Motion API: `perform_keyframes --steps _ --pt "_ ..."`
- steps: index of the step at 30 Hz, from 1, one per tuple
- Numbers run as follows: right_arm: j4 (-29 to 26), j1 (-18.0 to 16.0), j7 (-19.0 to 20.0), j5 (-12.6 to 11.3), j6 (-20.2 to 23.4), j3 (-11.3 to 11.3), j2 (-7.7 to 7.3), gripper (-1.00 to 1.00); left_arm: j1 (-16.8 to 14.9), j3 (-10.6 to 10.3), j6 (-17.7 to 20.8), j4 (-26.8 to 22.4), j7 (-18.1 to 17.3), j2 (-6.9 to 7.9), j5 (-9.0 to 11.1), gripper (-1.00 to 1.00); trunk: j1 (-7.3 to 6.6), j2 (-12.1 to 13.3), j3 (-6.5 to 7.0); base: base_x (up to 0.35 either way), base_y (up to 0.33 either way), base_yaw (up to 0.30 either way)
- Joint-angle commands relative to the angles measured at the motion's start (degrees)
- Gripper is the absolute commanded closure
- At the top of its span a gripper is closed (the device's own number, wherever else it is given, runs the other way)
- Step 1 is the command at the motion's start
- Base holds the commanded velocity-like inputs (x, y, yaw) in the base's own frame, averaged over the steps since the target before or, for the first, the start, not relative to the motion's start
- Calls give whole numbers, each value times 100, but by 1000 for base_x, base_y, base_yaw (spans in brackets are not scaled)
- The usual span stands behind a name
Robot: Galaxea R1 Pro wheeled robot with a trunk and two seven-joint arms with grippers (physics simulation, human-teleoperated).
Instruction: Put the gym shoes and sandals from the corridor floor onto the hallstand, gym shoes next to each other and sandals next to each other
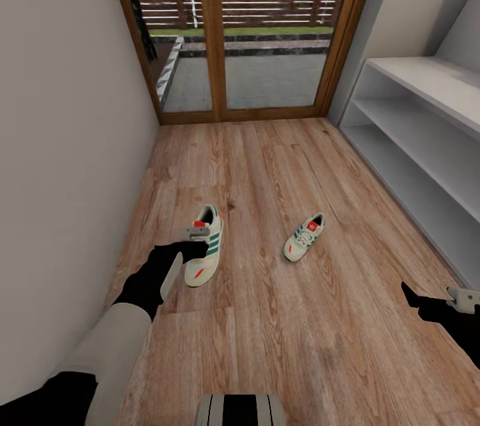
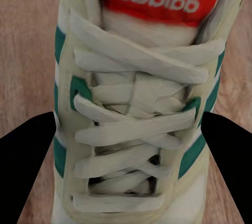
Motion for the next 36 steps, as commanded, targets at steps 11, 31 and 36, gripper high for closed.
perform_keyframes --steps 11,31,36 --pt "0 0 -6 0 0 13 0 -100 -1 15 -27 -5 75 8 0 100 0 0 0 1 0 0" --pt "0 0 -158 0 0 157 1 -100 -2 16 -52 -10 167 14 9 100 0 0 0 231 0 17" --pt "0 0 -240 0 0 239 0 -100 -2 10 -88 -13 171 7 9 100 0 0 0 111 0 205"
